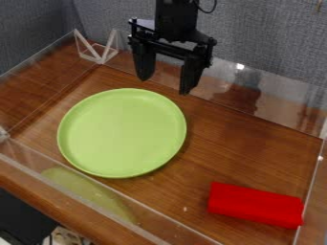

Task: Put the red object on the green plate

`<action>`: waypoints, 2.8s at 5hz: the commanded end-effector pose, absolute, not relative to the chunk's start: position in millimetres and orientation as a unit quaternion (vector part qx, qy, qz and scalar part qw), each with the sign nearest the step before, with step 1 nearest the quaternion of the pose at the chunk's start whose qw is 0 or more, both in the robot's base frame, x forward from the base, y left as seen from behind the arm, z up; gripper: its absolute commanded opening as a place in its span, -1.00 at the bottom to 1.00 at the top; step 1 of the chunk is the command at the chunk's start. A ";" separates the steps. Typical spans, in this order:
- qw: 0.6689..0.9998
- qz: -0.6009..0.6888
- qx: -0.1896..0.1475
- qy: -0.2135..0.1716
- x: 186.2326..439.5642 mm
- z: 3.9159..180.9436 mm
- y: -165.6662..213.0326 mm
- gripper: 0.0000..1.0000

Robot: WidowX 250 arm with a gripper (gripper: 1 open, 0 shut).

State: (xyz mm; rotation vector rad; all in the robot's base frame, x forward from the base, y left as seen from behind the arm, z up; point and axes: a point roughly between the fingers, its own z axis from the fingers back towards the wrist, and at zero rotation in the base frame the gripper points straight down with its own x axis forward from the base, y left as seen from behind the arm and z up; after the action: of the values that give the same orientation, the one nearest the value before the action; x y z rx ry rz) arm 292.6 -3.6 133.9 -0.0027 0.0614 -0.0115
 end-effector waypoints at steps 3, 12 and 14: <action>0.971 -0.234 -0.010 0.049 273.7 94.9 -98.4 1.00; 0.882 -0.462 -0.007 0.089 240.8 26.3 -120.9 1.00; 0.872 -0.481 -0.007 0.095 248.6 25.2 -128.6 1.00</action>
State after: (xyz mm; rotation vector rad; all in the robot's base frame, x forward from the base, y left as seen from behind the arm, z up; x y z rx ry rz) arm 244.8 -128.5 23.5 -0.0118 0.2155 -0.9837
